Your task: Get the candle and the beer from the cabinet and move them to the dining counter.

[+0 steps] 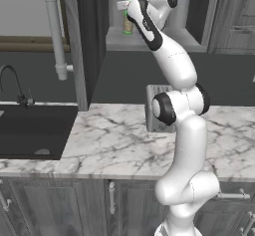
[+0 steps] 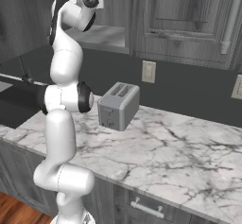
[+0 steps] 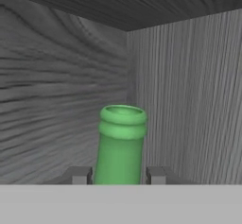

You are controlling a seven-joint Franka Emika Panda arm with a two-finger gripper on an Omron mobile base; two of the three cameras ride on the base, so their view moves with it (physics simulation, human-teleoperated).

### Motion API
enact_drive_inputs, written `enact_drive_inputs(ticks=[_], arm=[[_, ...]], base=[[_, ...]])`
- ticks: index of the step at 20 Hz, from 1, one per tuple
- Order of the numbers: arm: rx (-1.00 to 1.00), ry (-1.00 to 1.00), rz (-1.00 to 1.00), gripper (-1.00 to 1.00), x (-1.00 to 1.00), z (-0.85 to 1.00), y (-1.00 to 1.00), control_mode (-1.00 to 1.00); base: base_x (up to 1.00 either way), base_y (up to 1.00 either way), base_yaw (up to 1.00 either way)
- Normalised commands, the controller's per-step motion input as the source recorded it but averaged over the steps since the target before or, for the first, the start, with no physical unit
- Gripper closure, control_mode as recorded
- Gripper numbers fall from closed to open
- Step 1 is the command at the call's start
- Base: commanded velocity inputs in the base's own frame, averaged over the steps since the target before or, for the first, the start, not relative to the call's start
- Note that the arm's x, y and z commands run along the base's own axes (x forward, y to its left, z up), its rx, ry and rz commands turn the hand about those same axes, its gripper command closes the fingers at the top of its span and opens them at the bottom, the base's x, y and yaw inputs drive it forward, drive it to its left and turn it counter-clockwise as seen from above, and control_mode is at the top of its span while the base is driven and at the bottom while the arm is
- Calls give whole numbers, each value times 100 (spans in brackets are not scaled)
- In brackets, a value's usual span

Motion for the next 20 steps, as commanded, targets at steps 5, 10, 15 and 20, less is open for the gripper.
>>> enact_drive_inputs(ticks=[5, 10, 15, 20], arm=[[0, 0, 0, 100, 0, 0, 0, -100], [0, 0, 0, 100, 0, 0, 0, -100], [0, 0, 0, 100, 0, 0, 0, -100], [0, 0, 0, 100, 0, 0, 0, -100]], base=[[0, 0, 0], [0, 0, 0], [0, 0, 0], [0, 0, 0]])
